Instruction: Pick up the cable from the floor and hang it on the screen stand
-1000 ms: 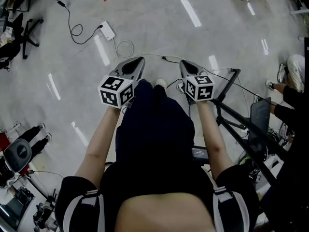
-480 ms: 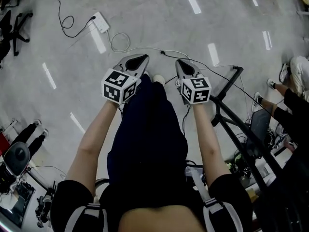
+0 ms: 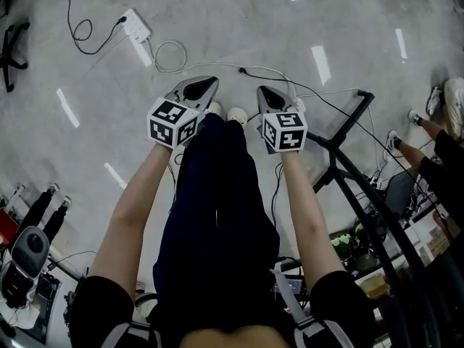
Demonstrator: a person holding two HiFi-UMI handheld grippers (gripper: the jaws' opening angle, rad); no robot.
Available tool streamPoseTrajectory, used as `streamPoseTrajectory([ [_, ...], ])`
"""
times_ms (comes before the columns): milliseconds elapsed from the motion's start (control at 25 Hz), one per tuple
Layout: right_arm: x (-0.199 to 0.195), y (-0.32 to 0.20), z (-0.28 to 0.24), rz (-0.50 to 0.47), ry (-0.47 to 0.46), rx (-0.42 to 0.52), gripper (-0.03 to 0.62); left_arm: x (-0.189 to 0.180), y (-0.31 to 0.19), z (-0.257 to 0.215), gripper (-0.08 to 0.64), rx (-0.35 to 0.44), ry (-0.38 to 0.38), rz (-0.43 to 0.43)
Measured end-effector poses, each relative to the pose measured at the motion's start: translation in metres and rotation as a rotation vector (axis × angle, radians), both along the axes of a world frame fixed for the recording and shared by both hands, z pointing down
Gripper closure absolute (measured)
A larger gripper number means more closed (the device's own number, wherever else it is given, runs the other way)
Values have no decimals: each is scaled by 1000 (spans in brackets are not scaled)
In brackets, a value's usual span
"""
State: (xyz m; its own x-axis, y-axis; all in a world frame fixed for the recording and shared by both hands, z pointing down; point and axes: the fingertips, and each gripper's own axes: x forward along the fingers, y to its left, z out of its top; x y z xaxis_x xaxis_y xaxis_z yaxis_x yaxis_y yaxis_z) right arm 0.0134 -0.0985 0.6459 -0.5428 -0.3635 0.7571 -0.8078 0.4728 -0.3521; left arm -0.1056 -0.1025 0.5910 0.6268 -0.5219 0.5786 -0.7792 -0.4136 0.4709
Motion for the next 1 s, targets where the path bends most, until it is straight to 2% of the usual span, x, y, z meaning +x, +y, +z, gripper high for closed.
streamPoseTrajectory([
  [120, 1, 7, 29, 29, 8, -40, 566, 0, 5, 31, 552, -38, 27, 10],
  [280, 2, 14, 64, 15, 46, -48, 566, 1, 14, 70, 552, -74, 52, 34],
  [440, 6, 8, 101, -12, 90, -37, 566, 0, 16, 113, 552, -102, 24, 51],
  [720, 3, -1, 164, -38, 115, -23, 566, -1, 21, 186, 552, -123, 11, 73],
  [880, 1, 3, 199, -85, 137, -33, 566, -3, 26, 233, 552, -198, 34, 14],
  [1000, -3, 7, 224, -108, 103, -58, 566, -6, 31, 267, 552, -237, 35, -26],
])
